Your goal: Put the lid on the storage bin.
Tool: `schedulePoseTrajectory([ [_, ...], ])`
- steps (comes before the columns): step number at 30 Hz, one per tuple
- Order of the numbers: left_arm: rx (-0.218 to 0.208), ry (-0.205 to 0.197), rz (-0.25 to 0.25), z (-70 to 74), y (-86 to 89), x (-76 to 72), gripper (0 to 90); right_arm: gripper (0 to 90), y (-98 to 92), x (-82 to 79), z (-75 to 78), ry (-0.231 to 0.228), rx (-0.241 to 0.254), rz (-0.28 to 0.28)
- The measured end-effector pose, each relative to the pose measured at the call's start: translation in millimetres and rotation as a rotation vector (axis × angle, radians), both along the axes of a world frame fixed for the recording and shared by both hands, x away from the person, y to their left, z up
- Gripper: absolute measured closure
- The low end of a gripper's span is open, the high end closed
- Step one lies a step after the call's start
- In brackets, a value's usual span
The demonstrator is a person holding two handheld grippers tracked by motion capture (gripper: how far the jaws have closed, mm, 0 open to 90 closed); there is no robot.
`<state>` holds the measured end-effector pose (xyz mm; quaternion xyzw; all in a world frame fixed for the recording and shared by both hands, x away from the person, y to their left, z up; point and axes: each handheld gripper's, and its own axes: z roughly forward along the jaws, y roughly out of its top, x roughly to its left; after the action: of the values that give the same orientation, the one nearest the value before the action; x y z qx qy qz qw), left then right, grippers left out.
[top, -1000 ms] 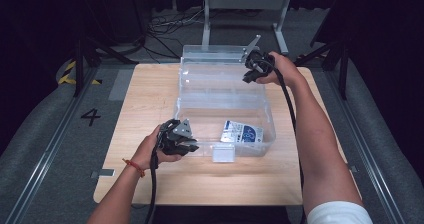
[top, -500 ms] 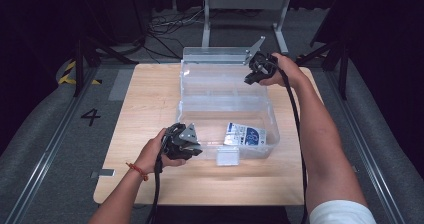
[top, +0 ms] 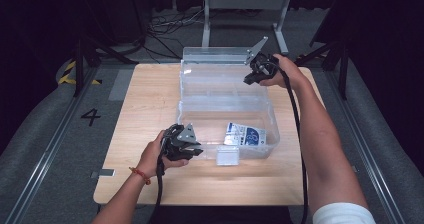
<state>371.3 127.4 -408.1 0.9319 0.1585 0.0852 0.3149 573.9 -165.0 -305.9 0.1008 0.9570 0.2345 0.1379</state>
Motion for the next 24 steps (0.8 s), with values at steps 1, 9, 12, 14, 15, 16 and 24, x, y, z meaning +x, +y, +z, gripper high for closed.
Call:
schedulePoseTrajectory([
  [1,0.001,0.001,0.003,-0.1,-0.1,-0.4,74.1,86.0,0.7,-0.7,1.1,0.003,-0.007,0.009],
  [9,-0.011,-0.005,0.02,-0.8,-1.1,-2.5,73.2,86.9,3.4,-5.4,4.4,-0.004,-0.012,0.009],
  [12,-0.011,-0.011,0.025,-0.9,-1.6,-3.0,72.6,87.4,4.9,-8.0,8.5,0.015,-0.002,0.023],
  [14,-0.011,-0.016,0.026,-1.1,-1.6,-3.6,72.3,87.4,5.4,-9.1,10.3,0.019,-0.009,0.021],
  [15,-0.011,-0.016,0.026,-1.1,-1.6,-3.6,72.1,87.5,6.2,-9.6,10.7,0.017,-0.023,0.025],
  [16,-0.011,-0.017,0.029,-1.1,-2.0,-4.0,71.7,87.7,6.6,-10.1,10.7,0.017,-0.025,0.024],
  [24,-0.015,-0.016,0.024,-1.5,-3.0,-4.2,71.1,88.4,6.4,-15.0,12.6,0.004,-0.038,0.037],
])
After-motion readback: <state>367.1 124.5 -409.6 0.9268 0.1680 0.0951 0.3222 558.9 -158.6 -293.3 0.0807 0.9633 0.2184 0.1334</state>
